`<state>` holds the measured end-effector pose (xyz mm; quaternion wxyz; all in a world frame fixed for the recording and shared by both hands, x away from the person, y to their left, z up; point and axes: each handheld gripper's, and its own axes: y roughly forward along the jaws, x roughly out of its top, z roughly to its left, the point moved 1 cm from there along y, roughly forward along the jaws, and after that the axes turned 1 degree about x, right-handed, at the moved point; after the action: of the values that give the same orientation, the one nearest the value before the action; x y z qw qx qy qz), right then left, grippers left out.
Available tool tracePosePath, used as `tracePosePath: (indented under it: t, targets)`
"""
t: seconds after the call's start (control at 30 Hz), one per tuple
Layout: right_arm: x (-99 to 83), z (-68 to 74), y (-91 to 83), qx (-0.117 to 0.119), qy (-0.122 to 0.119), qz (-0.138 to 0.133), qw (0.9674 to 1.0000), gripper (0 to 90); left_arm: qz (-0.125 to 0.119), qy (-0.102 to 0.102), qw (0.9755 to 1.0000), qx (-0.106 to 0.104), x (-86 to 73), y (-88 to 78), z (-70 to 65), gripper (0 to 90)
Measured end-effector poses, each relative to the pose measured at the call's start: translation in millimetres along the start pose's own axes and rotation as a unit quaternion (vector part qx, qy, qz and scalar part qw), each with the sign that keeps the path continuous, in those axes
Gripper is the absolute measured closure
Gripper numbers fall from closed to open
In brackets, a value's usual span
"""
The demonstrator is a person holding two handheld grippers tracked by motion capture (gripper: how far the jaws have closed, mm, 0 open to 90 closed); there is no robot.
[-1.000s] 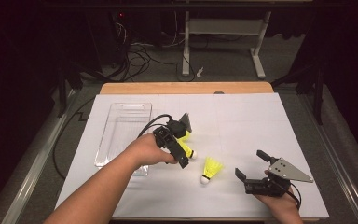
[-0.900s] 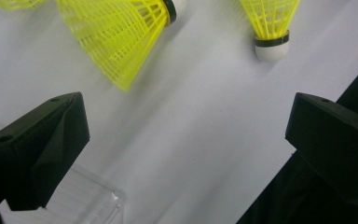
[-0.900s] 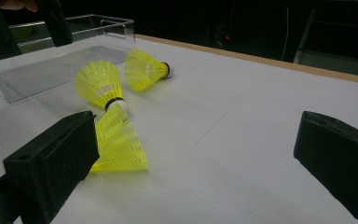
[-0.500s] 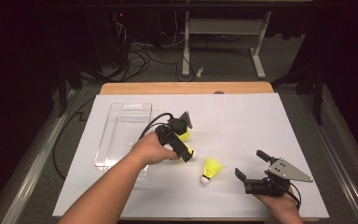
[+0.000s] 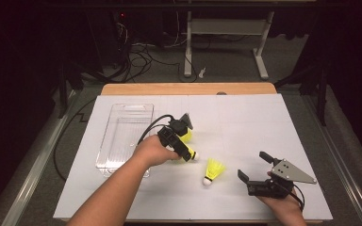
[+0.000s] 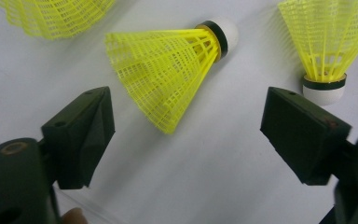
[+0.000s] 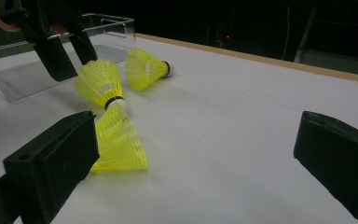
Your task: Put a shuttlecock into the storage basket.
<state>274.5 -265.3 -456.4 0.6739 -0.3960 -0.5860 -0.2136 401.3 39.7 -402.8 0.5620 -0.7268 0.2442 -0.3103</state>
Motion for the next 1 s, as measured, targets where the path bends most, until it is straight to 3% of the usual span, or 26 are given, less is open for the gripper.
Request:
tracePosePath:
  t: [0.1,0.23,0.53,0.63,1.0]
  targets:
    - [0.0,-0.1,0.0,0.000,0.001,0.000,1.0000,0.4,-0.012,-0.009,0.9999,-0.008,-0.5,1.3,2.4,28.5]
    - [0.0,0.0,0.0,0.000,0.000,0.000,1.0000,0.4,0.003,-0.012,0.9998,-0.013,-2.6,7.4,4.0,33.1]
    - [-0.2,0.5,0.6,0.000,0.000,0.002,1.0000,0.4,-0.010,-0.017,0.9995,-0.026,-6.7,9.7,9.5,46.7]
    - [-0.3,0.5,0.9,0.000,0.000,0.002,1.0000,0.4,-0.011,-0.018,0.9996,-0.021,-6.4,10.6,9.7,44.9]
    - [-0.4,0.4,0.6,0.000,-0.001,0.002,1.0000,0.4,-0.009,-0.015,0.9996,-0.021,-5.6,13.3,10.9,60.1]
